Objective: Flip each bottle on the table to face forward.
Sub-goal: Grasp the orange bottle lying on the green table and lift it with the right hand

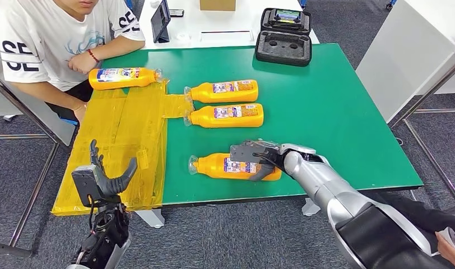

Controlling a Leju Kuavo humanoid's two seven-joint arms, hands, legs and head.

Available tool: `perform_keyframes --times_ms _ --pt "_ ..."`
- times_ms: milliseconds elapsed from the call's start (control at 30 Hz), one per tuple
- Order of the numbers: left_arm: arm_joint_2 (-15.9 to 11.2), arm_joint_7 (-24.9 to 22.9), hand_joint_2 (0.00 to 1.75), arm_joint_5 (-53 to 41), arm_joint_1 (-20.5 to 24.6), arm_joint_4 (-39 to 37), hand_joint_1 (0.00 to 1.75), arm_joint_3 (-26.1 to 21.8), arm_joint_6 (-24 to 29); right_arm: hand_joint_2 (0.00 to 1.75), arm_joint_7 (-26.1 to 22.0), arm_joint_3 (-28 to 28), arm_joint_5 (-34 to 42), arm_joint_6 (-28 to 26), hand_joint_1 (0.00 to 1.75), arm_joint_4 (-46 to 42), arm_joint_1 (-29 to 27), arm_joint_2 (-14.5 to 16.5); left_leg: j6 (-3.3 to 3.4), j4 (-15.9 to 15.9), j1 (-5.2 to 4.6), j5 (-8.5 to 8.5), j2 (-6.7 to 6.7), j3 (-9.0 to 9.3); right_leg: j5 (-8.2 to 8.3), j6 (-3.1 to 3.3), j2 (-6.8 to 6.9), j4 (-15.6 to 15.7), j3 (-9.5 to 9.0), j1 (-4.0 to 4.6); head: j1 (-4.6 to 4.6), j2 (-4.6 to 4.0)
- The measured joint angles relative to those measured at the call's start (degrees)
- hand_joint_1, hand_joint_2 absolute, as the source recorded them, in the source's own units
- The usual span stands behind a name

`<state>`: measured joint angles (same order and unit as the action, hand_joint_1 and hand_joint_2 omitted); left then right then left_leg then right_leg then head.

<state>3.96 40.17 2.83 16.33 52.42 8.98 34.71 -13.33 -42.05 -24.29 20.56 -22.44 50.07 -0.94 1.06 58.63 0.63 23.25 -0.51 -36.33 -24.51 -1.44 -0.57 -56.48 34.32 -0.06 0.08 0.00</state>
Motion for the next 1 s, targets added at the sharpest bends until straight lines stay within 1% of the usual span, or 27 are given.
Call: perform_keyframes --times_ms 67,133,300,567,833,1000 --pt "-0.01 0.01 1.75 0.04 -0.05 -0.06 0.00 -0.08 -0.32 0.00 0.06 -0.23 -0.79 -1.71 0.00 -0.01 0.46 0.03 0.00 0.00 0.00 0.00 0.00 0.00 0.00 0.00 0.00 0.00 0.00 0.00 0.01 0.00" --pt "-0.05 0.01 1.75 0.08 -0.16 -0.07 0.00 -0.20 -0.88 0.00 0.06 -0.54 -1.56 -3.45 0.00 -0.05 1.53 -0.08 0.00 0.00 0.00 0.00 0.00 -0.01 0.00 0.00 0.00 -0.01 0.01 0.00 0.00 0.00" --pt "-0.16 0.00 1.75 0.08 -0.23 -0.15 0.00 -0.35 -1.67 0.00 0.33 -0.79 -1.86 -4.08 0.00 -0.65 4.22 -0.68 0.00 0.00 0.00 0.00 -0.01 0.00 0.00 0.00 0.01 0.00 0.00 0.00 0.01 0.00" --pt "-0.17 0.01 1.75 0.08 -0.18 -0.59 0.00 -0.35 -1.79 0.00 0.24 -1.21 -2.41 -5.22 0.00 -1.73 4.35 -1.58 0.00 0.00 0.00 0.00 0.00 -0.01 0.00 0.00 0.00 0.00 0.01 -0.01 0.00 0.00" --pt "-0.17 0.01 1.75 0.08 -0.19 -0.69 0.00 -0.35 -1.80 0.00 0.26 -1.93 -2.33 -3.00 0.00 -2.22 4.34 -1.67 0.00 0.00 0.00 0.00 -0.01 0.00 0.00 0.00 0.00 0.00 0.01 0.00 0.01 0.00" --pt "-0.17 0.01 1.75 0.01 -0.18 -0.86 0.00 -0.35 -1.79 0.00 -0.53 -2.20 -1.99 -1.95 0.00 -2.23 4.25 -1.66 0.00 0.00 0.00 0.00 -0.01 0.00 0.00 0.00 0.00 0.00 0.01 0.00 0.01 0.00"
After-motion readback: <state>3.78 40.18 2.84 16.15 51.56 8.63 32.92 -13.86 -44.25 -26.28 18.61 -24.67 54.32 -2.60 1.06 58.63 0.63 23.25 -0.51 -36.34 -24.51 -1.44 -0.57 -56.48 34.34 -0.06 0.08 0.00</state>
